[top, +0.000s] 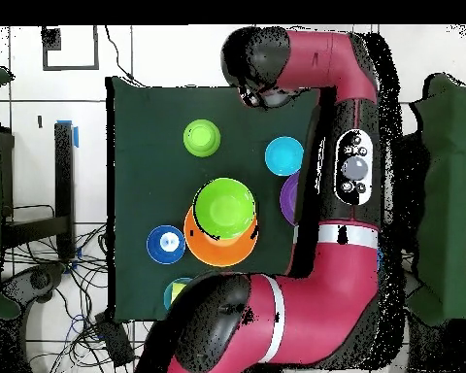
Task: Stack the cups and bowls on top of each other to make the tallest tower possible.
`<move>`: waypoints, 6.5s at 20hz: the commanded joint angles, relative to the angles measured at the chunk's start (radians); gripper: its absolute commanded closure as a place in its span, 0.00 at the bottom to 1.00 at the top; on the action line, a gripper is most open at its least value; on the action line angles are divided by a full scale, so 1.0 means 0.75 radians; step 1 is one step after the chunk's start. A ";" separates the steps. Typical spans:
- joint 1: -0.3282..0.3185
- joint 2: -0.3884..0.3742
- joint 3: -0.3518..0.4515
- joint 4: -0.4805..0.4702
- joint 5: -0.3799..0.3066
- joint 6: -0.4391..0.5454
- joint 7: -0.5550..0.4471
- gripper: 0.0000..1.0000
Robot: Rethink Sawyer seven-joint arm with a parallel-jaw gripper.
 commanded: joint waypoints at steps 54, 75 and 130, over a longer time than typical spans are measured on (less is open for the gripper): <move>0.140 0.186 -0.281 -0.187 -0.020 0.245 -0.243 0.00; 0.141 0.163 -0.337 -0.147 -0.006 0.325 -0.165 0.00; -0.025 -0.266 -0.100 0.729 0.750 -0.088 -0.004 0.00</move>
